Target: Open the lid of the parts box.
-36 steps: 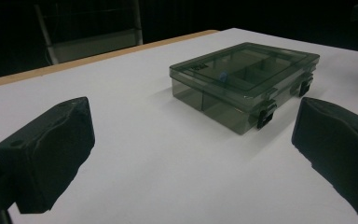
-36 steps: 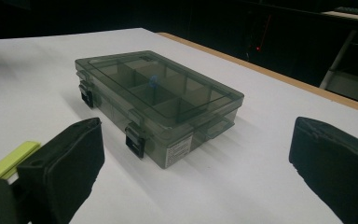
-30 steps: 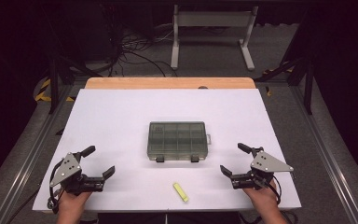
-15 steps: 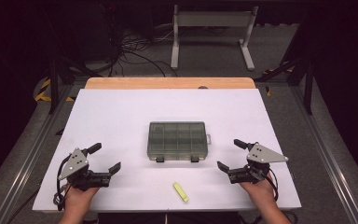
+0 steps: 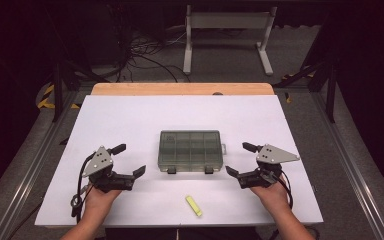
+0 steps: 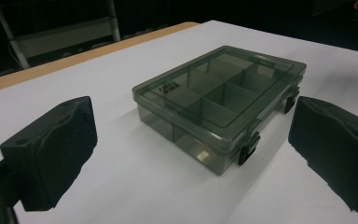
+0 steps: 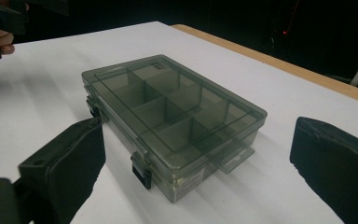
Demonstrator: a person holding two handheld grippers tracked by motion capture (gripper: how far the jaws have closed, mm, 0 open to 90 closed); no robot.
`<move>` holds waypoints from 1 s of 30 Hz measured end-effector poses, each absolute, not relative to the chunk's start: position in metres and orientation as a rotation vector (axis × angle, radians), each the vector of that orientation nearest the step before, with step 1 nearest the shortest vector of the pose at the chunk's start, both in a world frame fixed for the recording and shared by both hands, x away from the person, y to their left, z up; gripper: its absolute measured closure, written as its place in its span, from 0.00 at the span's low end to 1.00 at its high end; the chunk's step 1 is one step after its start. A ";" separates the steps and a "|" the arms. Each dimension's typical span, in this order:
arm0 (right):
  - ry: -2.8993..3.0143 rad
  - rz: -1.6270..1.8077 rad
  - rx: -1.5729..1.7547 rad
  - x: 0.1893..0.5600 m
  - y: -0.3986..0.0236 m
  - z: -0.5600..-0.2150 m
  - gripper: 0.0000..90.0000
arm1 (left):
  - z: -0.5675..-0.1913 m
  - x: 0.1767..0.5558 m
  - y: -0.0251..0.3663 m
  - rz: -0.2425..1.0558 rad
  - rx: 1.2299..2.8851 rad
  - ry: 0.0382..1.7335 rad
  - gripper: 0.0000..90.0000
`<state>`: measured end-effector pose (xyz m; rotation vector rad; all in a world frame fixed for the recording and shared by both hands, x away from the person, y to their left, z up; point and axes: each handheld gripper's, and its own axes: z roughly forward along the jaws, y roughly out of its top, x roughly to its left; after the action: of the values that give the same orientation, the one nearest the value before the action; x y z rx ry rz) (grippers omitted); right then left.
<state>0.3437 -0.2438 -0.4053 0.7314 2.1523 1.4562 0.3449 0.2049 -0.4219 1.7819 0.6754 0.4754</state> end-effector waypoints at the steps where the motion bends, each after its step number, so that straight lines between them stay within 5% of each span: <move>1: 2.158 1.457 0.724 0.346 -0.242 -0.404 0.06 | -0.421 0.348 0.201 0.465 1.779 0.675 0.02; 30: 2.209 1.456 0.710 0.359 -0.222 -0.407 0.08 | -0.426 0.370 0.163 0.391 1.828 0.564 0.02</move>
<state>0.3594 -0.2215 -0.4065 0.7101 2.2090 1.4559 0.3704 0.1628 -0.4256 1.8280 0.5644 0.3911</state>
